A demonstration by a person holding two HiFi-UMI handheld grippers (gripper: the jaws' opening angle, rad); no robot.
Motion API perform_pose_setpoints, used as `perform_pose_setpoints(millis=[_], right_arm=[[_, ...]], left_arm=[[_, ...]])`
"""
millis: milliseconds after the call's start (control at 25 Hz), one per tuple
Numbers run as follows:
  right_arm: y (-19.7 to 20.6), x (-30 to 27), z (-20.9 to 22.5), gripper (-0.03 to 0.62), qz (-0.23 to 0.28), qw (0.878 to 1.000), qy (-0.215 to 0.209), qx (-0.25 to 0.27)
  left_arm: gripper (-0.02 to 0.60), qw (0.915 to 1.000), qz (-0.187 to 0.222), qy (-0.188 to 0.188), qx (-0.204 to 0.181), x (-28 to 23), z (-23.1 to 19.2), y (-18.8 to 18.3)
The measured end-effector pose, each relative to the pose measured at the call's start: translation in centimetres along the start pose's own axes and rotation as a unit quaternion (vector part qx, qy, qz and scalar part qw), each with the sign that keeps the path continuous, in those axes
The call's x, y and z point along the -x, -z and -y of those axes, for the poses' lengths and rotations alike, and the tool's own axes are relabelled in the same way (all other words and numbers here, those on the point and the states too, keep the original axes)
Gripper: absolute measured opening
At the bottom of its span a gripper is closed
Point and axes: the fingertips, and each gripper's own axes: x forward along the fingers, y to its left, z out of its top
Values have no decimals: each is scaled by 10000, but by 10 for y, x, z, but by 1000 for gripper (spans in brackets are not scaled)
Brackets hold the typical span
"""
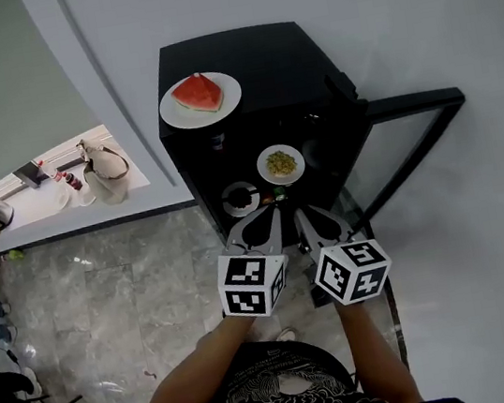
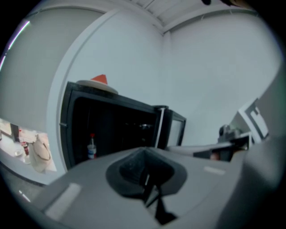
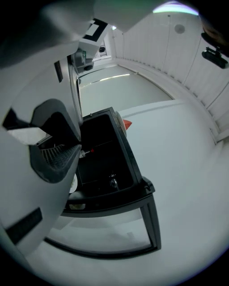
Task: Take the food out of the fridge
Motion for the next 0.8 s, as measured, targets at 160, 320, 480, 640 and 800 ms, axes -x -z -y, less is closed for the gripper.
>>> perform_pose_setpoints(millis=[160,320,480,640,800], right_arm=[[26,-1,12,14,32,9982,-1,-595],[48,-16,28,14,92,9877,-55,-1560],[66,-41,59,14,220,9741,115,-2249],[80,-71,92,15,424,9532,275,-2980],[94,-104,121,15,538,9368,412,-3433]], left_arm=[[2,10000,-19,19,25,-5,1,9],[2,9999,-90,141,-19,-16,1,20],[2,9996,-149,252,24,-39,-11,33],[2,9990,-267,357,96,-68,-26,46],[2,9981,-395,476,9,-95,-39,55]])
